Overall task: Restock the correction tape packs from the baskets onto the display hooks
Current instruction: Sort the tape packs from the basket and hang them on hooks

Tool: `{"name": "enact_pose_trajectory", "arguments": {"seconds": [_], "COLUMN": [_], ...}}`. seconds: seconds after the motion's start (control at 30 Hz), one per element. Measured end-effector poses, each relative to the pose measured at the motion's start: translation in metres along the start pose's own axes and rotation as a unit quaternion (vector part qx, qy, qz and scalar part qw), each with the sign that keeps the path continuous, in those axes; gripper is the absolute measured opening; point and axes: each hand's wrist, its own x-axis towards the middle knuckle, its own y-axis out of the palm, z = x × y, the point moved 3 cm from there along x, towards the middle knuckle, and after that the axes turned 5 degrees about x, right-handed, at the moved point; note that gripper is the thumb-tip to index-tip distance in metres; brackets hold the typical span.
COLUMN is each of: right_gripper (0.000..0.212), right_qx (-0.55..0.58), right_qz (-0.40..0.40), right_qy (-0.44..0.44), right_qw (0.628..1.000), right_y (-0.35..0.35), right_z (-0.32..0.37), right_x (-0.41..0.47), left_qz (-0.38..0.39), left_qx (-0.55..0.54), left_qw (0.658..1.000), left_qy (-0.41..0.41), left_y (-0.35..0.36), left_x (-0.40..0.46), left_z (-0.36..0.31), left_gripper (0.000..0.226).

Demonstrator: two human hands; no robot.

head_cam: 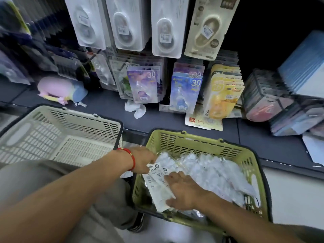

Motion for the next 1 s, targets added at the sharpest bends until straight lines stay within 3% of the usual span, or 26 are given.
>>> {"name": "enact_pose_trajectory", "arguments": {"seconds": [0.17, 0.23, 0.27, 0.33, 0.37, 0.4, 0.43, 0.5, 0.57, 0.6, 0.67, 0.7, 0.77, 0.87, 0.93, 1.0], "right_gripper": [0.043, 0.032, 0.029, 0.028, 0.025, 0.022, 0.021, 0.015, 0.009, 0.014, 0.065, 0.087, 0.093, 0.051, 0.028, 0.021], "right_qx": [0.172, 0.259, 0.333, 0.524, 0.593, 0.632, 0.634, 0.587, 0.489, 0.413, 0.234, 0.165, 0.108, 0.214, 0.298, 0.405], "right_qz": [-0.084, -0.164, -0.207, -0.251, -0.252, -0.246, -0.248, -0.284, -0.310, -0.282, -0.143, -0.097, -0.080, -0.085, -0.119, -0.164], "right_qy": [-0.017, 0.010, 0.006, -0.035, -0.057, -0.077, -0.082, -0.050, 0.012, 0.026, 0.022, 0.017, 0.000, 0.002, 0.043, 0.084], "right_qw": [0.981, 0.952, 0.920, 0.813, 0.762, 0.731, 0.727, 0.756, 0.815, 0.865, 0.961, 0.981, 0.991, 0.973, 0.946, 0.896], "right_y": [-0.044, -0.072, -0.081, -0.090, -0.091, -0.090, -0.085, -0.070, -0.049, -0.034, 0.003, 0.018, 0.032, 0.010, -0.017, -0.046], "right_z": [-0.031, -0.051, -0.058, -0.057, -0.051, -0.042, -0.034, -0.021, -0.014, -0.008, 0.008, 0.015, 0.022, 0.007, -0.021, -0.054], "right_x": [0.001, -0.004, -0.006, -0.009, -0.008, -0.005, 0.000, 0.009, 0.016, 0.020, 0.027, 0.028, 0.030, 0.028, 0.019, 0.002], "left_qz": [-0.102, -0.163, -0.183, -0.179, -0.150, -0.120, -0.114, -0.168, -0.250, -0.282, -0.316, -0.321, -0.325, -0.337, -0.346, -0.349], "left_qx": [-0.109, -0.191, -0.250, -0.425, -0.535, -0.630, -0.701, -0.751, -0.723, -0.704, -0.689, -0.691, -0.689, -0.685, -0.690, -0.703], "left_qw": [0.983, 0.955, 0.935, 0.867, 0.813, 0.751, 0.691, 0.623, 0.614, 0.615, 0.607, 0.604, 0.608, 0.612, 0.604, 0.590], "left_qy": [-0.107, -0.157, -0.175, -0.188, -0.175, -0.156, -0.135, -0.141, -0.195, -0.218, -0.238, -0.236, -0.224, -0.208, -0.199, -0.191], "left_y": [-0.013, -0.020, -0.021, -0.015, -0.010, -0.006, -0.004, -0.002, -0.002, -0.004, -0.007, -0.009, -0.014, -0.026, -0.035, -0.047], "left_x": [-0.006, -0.007, -0.008, -0.006, -0.006, -0.005, -0.005, -0.006, -0.008, -0.010, -0.013, -0.014, -0.014, -0.016, -0.017, -0.020], "left_z": [0.008, 0.011, 0.011, 0.004, -0.004, -0.011, -0.014, -0.008, 0.008, 0.015, 0.023, 0.023, 0.020, 0.013, 0.010, 0.005], "left_gripper": [0.034, 0.024, 0.023, 0.032, 0.035, 0.033, 0.029, 0.027, 0.035, 0.035, 0.035, 0.035, 0.038, 0.034, 0.028, 0.027]}}
